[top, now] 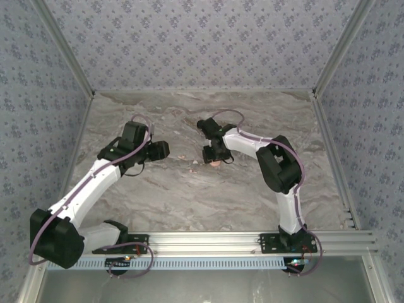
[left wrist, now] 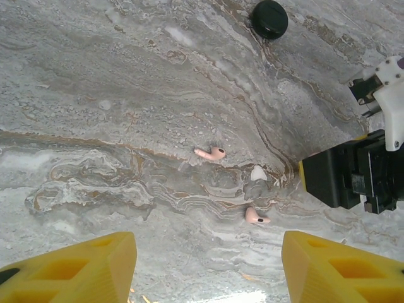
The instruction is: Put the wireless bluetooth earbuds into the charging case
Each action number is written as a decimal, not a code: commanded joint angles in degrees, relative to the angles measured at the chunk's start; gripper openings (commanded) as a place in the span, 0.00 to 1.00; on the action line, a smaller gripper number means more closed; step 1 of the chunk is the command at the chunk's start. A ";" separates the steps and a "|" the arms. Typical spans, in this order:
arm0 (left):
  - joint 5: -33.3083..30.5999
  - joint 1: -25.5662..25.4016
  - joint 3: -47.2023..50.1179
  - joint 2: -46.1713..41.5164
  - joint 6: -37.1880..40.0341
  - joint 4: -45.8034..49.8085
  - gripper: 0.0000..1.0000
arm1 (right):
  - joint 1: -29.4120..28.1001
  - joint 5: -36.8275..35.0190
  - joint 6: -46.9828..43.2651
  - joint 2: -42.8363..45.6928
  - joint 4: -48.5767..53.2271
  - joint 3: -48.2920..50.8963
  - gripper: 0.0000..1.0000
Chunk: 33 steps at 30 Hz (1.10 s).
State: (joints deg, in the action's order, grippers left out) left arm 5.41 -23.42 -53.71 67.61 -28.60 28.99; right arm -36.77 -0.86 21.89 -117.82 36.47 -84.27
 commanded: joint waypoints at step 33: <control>15.39 -10.03 -1.81 29.01 -18.19 -32.68 0.62 | 14.22 26.37 -1.22 12.54 -13.31 18.11 0.41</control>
State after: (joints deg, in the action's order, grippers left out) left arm 18.90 -32.64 -53.52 94.19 -43.20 1.93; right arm -23.05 21.82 20.01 -105.67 25.85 -68.07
